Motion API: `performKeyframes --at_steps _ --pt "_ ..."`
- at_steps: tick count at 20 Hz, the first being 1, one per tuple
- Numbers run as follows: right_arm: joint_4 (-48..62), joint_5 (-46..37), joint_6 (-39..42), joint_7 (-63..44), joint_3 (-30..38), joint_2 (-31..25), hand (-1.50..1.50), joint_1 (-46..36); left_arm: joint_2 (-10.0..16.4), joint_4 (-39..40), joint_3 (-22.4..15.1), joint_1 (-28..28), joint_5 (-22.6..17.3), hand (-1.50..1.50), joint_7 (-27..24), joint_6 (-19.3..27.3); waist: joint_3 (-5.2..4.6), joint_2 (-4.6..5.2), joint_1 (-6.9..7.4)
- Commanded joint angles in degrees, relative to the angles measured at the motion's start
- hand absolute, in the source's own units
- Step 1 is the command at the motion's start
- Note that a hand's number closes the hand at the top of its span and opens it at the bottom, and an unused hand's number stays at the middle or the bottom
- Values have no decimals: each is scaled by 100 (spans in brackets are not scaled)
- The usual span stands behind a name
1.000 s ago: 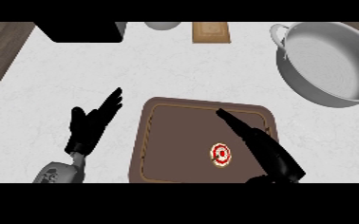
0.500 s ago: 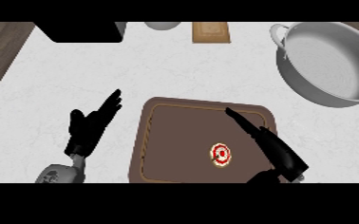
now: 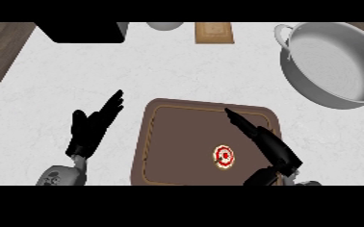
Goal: Pick the cupcake from the tray and place it in the pot
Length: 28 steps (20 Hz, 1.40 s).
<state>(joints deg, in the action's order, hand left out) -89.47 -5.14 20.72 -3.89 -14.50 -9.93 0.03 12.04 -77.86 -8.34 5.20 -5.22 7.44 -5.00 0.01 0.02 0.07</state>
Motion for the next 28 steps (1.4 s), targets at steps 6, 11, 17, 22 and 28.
performKeyframes --at_steps 6,11,17,22,28 --pt "1497 -235 -97 813 -56 633 -150 -133 -282 -241 -22 -347 194 0 35 -45 1 -1 15" --pt "2018 -1354 -388 2189 -390 234 150 -345 -317 63 53 30 297 0 11 -48 4 10 30" --pt "2609 -688 -255 2343 -17 708 150 -377 -237 -13 70 -181 384 0 -124 -133 4 11 52" --pt "2608 -139 310 3121 821 -245 150 -257 -336 -153 123 -186 237 0 140 -124 7 8 30" --pt "3052 937 889 3661 2740 -2090 150 -157 -183 -113 286 -161 218 0 -55 -132 68 99 -235"
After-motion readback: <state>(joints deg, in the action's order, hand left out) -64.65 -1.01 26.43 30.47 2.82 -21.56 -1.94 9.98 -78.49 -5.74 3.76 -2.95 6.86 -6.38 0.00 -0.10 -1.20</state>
